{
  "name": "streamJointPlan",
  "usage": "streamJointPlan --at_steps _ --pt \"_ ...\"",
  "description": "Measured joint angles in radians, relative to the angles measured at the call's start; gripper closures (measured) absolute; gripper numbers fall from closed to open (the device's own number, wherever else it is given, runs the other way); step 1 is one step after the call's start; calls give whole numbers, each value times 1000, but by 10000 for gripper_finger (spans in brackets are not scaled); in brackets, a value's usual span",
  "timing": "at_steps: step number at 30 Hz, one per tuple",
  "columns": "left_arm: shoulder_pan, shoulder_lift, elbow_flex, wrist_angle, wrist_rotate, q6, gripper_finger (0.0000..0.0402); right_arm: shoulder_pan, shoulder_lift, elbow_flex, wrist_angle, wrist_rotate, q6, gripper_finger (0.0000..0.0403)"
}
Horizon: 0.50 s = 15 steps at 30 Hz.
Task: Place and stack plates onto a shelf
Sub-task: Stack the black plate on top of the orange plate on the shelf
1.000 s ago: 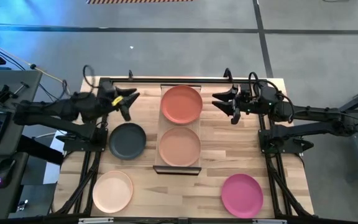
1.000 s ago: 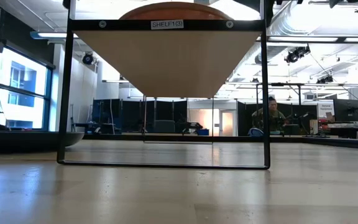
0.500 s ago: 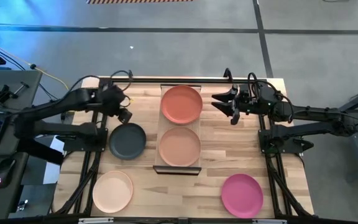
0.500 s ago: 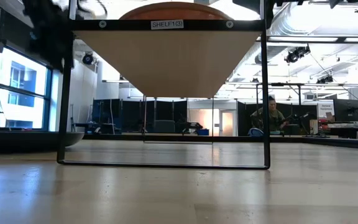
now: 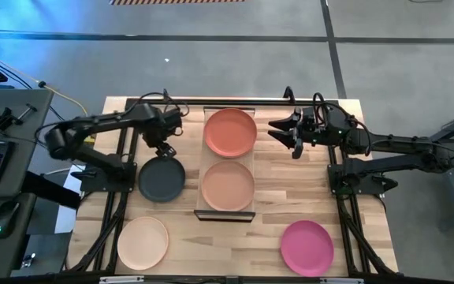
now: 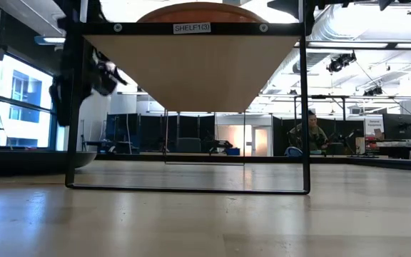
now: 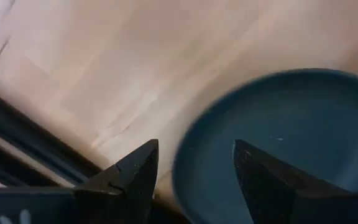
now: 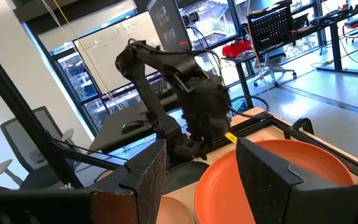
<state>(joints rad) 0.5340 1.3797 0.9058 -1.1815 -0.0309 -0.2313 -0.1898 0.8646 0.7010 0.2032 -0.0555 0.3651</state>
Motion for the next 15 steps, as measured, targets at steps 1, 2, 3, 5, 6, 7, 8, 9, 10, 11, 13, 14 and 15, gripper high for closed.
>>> streamJointPlan --at_steps 1,2,3,5,6,7,8,9,10,11,13,14,15 --pt "6 24 0 2 -2 9 204 0 0 0 -3 0 0 226" --pt "11 45 0 4 -1 21 204 0 0 0 -5 0 0 226" --pt "13 62 0 6 5 35 204 0 0 0 -7 0 0 226" --pt "16 92 0 10 25 73 204 0 0 0 -13 0 0 226" --pt "16 102 -1 16 29 94 204 0 0 0 -18 0 0 226" --pt "16 109 -3 28 30 115 204 0 0 0 -23 0 0 226" --pt "16 112 -10 44 30 137 204 0 0 0 -28 0 0 226" --pt "16 114 -18 63 30 156 204 0 0 0 -35 0 0 226" --pt "16 111 -29 85 31 169 204 0 0 0 -41 0 0 226" --pt "16 106 -42 106 38 180 204 0 0 0 -45 0 0 226" --pt "16 93 -69 138 55 193 204 0 0 0 -49 0 0 226" --pt "16 88 -80 142 59 199 204 0 0 0 -50 0 0 226" --pt "16 86 -89 142 65 205 204 0 0 0 -50 0 0 226"
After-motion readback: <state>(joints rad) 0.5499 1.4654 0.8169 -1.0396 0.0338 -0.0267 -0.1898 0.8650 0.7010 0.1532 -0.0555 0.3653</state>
